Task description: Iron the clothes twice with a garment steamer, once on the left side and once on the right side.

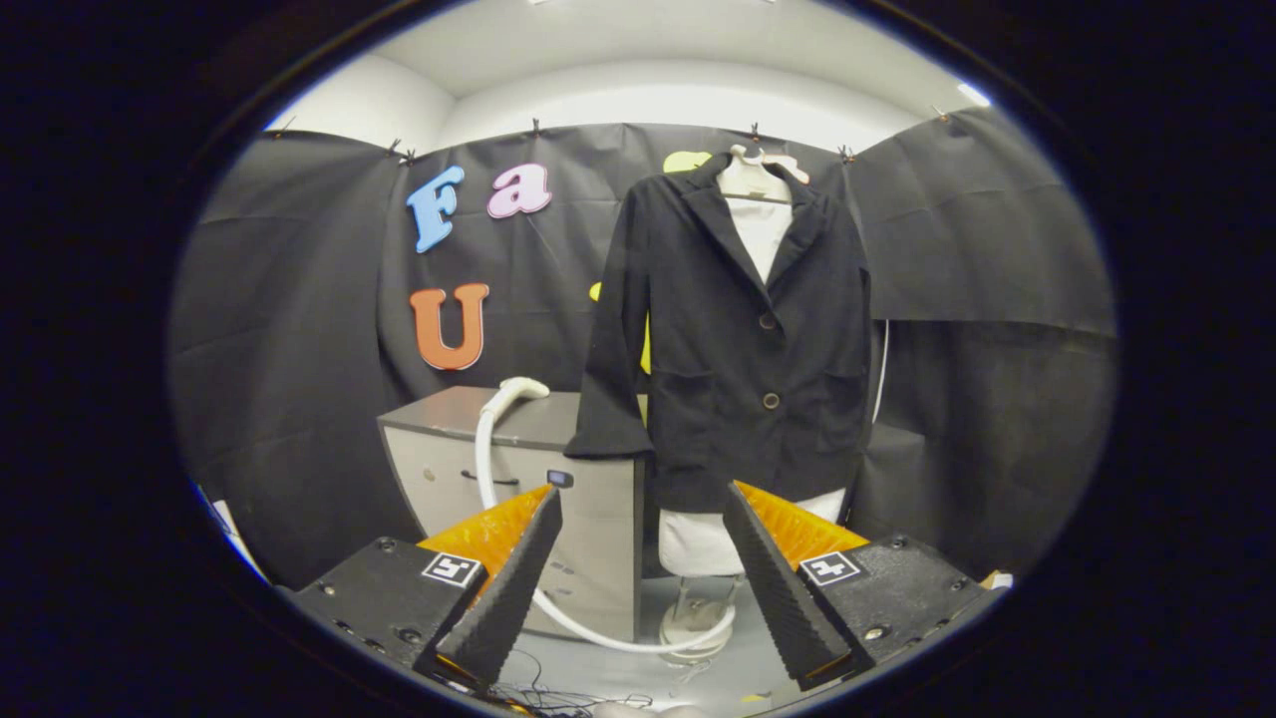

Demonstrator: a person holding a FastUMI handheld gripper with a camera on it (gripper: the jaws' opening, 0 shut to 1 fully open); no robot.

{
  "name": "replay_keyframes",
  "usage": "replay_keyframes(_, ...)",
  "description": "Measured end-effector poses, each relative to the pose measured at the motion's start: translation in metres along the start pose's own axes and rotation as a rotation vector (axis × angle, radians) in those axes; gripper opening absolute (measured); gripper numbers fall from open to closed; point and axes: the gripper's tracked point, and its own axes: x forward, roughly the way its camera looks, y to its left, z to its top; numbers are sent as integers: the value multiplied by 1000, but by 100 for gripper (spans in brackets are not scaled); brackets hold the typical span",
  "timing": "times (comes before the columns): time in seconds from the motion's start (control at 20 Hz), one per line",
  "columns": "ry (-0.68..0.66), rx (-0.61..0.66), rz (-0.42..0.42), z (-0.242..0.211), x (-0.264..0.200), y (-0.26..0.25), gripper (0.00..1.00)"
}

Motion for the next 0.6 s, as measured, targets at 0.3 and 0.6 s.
replay_keyframes(0.3,14,32,68,60,106,60,100)
replay_keyframes(0.6,68,32,158,94,214,138,100)
